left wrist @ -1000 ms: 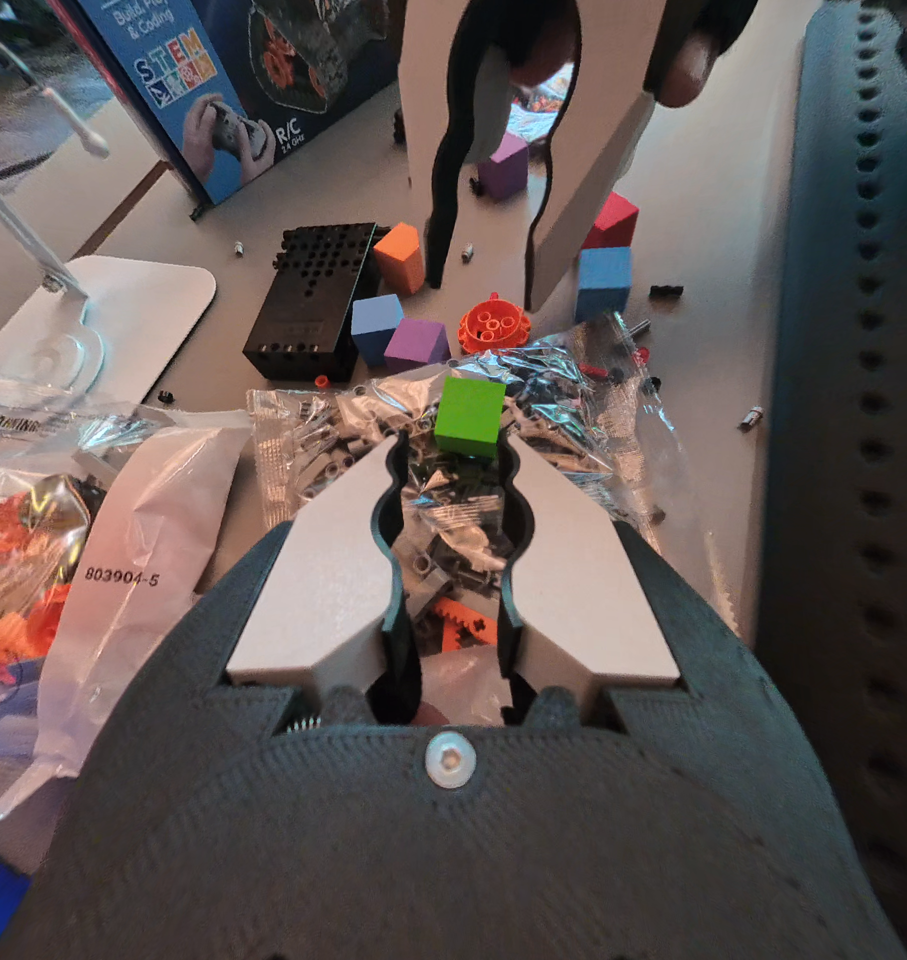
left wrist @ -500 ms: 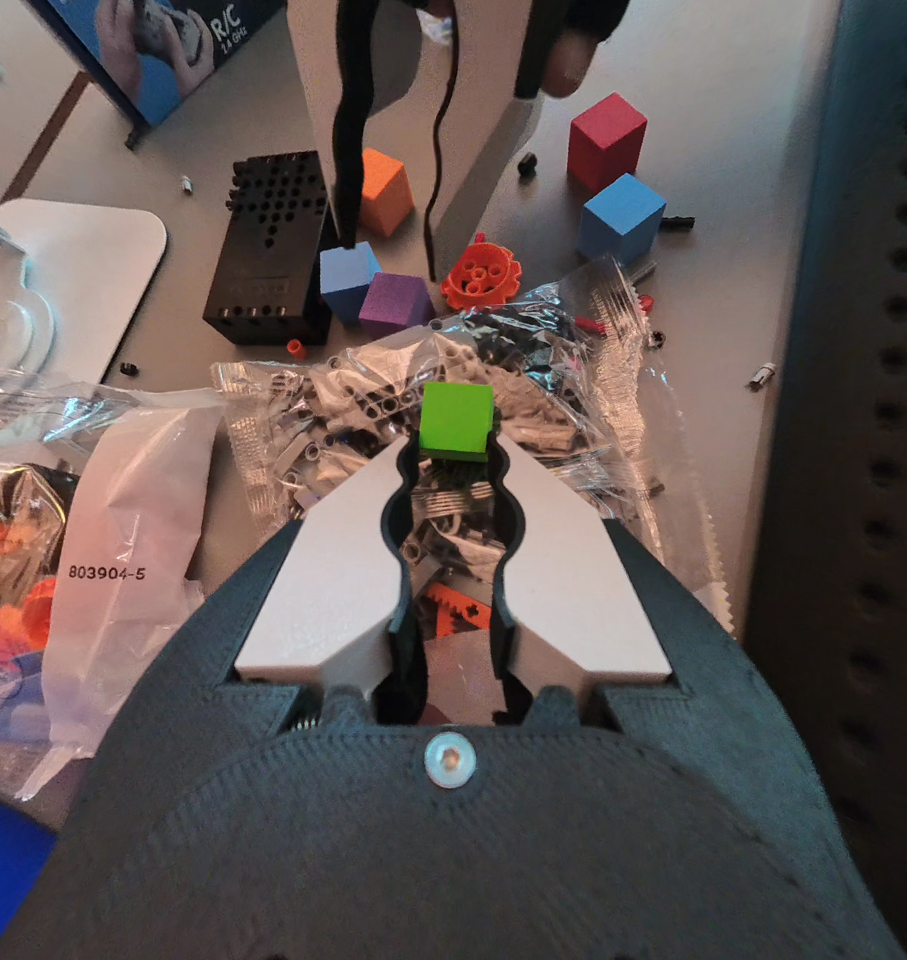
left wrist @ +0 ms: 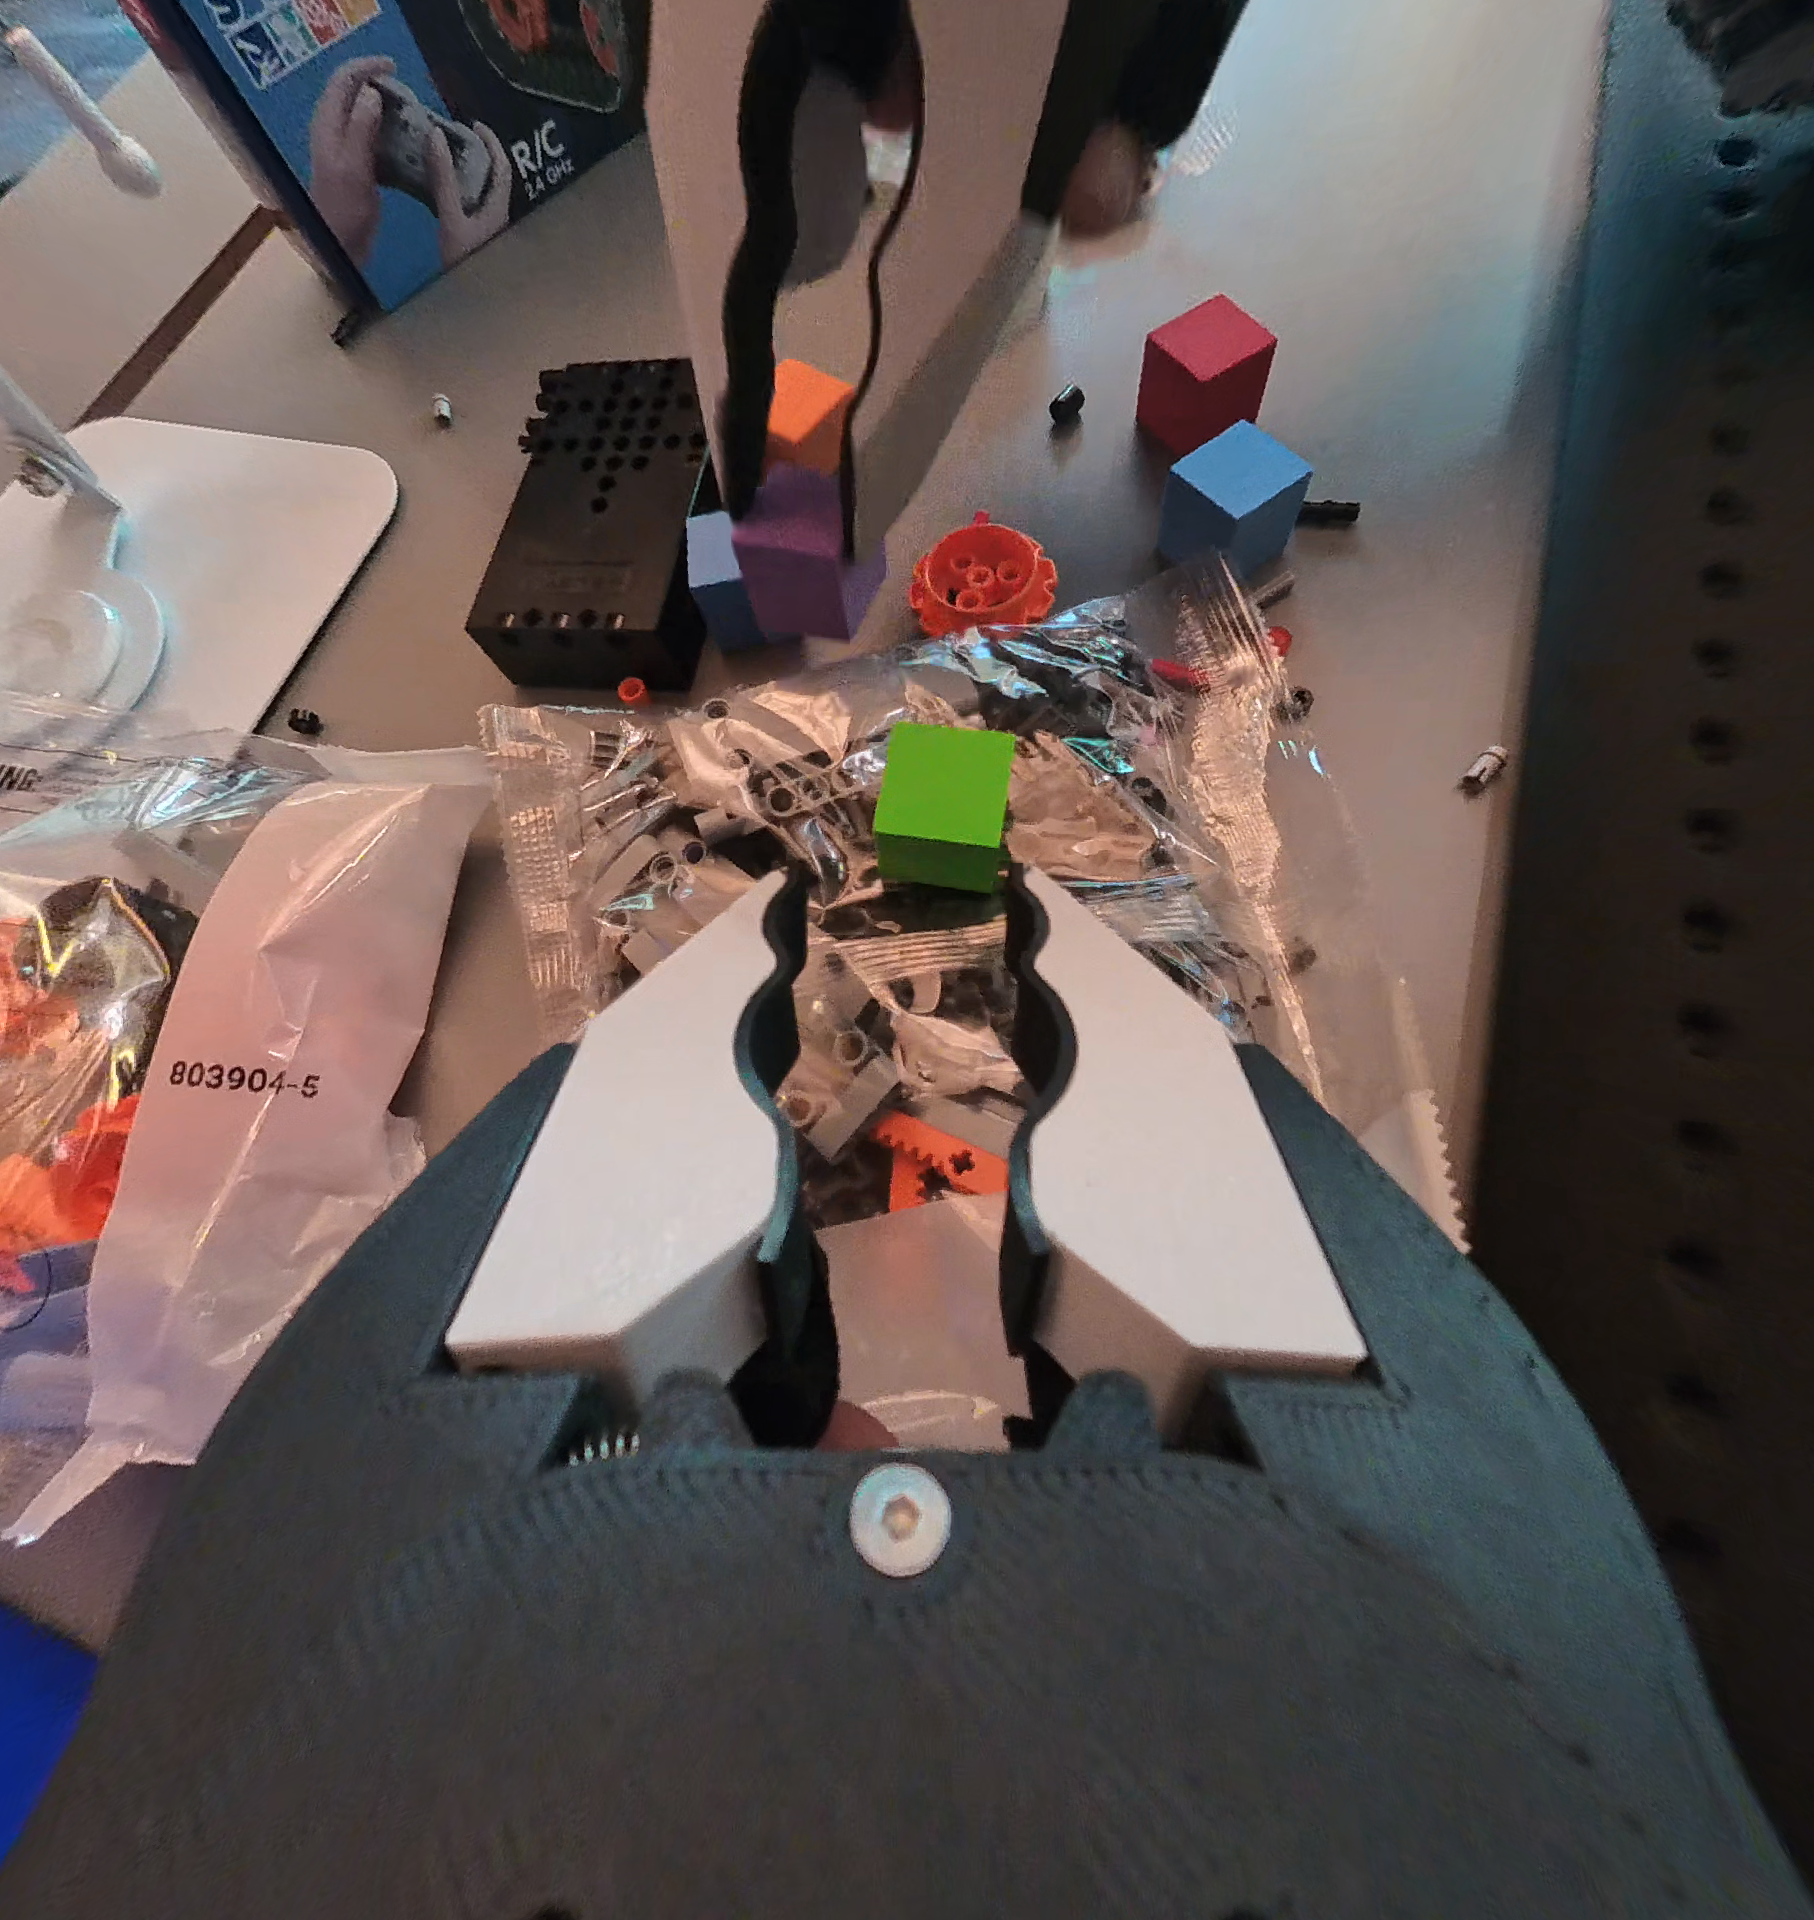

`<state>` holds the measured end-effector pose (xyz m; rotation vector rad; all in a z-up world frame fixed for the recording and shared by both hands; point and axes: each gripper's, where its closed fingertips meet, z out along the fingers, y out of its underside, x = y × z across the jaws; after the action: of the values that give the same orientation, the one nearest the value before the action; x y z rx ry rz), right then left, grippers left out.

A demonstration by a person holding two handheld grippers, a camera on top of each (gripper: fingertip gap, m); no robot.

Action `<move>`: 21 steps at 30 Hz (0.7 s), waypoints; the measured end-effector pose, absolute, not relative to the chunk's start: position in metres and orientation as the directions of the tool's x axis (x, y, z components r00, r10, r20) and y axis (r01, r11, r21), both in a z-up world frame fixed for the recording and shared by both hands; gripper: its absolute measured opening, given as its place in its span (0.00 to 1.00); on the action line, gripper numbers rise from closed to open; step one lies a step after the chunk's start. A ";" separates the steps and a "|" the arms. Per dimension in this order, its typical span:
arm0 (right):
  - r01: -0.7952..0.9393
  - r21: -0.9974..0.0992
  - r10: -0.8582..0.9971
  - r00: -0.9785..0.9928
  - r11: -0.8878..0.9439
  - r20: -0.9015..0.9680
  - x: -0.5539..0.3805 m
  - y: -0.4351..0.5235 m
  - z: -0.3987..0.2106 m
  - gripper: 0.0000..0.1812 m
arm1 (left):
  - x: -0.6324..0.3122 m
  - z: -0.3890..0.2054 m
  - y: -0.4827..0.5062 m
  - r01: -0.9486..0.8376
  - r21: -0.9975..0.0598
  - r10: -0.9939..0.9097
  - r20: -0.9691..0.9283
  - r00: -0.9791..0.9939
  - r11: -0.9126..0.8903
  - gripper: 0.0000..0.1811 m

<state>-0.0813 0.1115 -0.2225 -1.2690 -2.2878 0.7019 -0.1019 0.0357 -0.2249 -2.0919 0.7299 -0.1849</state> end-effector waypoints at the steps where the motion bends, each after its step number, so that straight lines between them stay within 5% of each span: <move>1: 0.631 -0.634 0.862 -0.492 0.447 0.119 -0.081 0.107 -0.213 0.13 | -0.102 -0.226 0.035 -0.433 -0.790 -0.566 -0.134 0.813 -0.435 0.20; 4: 0.572 -0.687 0.837 -0.539 0.449 0.098 -0.081 0.080 -0.188 0.13 | -0.103 -0.227 0.033 -0.430 -0.791 -0.570 -0.127 0.812 -0.436 0.20; 21: 0.610 -0.583 0.789 -0.609 0.537 0.089 -0.091 0.041 -0.205 0.18 | -0.105 -0.227 0.030 -0.409 -0.805 -0.574 -0.105 0.812 -0.431 0.20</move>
<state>-0.0909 0.0410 -0.2052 -1.1541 -2.4367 0.7283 -0.1049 0.0296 -0.2266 -2.0821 0.7233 -0.2291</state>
